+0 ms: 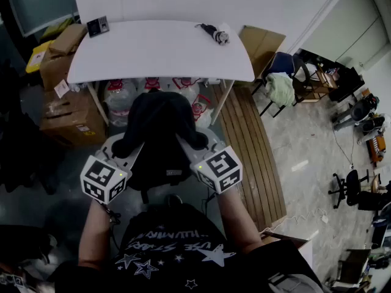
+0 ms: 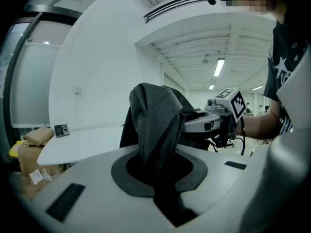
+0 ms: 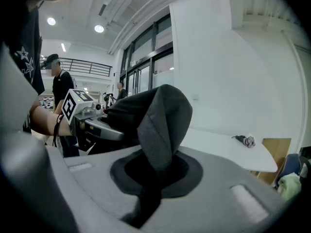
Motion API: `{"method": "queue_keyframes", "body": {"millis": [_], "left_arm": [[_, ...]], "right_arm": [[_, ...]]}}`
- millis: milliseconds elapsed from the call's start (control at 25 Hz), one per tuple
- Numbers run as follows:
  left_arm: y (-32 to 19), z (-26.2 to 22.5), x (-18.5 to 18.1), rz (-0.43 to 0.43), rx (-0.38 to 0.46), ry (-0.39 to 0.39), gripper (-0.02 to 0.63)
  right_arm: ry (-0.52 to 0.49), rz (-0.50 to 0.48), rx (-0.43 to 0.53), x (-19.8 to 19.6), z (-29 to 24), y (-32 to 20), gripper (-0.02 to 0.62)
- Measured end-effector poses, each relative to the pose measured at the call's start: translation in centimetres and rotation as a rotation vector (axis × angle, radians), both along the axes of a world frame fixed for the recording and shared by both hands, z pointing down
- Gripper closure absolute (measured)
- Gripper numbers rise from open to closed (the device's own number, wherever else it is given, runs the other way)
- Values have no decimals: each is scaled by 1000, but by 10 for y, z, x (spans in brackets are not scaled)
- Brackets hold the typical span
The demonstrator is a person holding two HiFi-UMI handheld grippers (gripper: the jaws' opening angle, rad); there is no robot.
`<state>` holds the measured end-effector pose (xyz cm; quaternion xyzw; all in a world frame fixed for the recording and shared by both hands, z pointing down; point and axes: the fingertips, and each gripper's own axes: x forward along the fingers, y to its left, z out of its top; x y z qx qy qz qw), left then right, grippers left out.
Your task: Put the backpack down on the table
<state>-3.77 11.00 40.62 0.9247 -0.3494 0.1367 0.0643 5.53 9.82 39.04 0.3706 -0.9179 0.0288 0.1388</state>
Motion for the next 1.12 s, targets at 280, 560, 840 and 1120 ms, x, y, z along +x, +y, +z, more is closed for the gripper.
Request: {"method": "queue_keyframes", "body": {"millis": [280,560,840,1120], "left_arm": [[3,0,9,-2,9,0,554],[2,-1,17,-9,10,3,554],[-5,4,31,-30,-3,5,554],[-12,12,48,-61,-30,0,552]], "right_arm": [[-14,1,5,9,0,2,571],[-12,-10,9,17,-1,1,571],[-20,-26,0,31,5,-8,571],[-21,-69,-6,47,13,-18,572]]}}
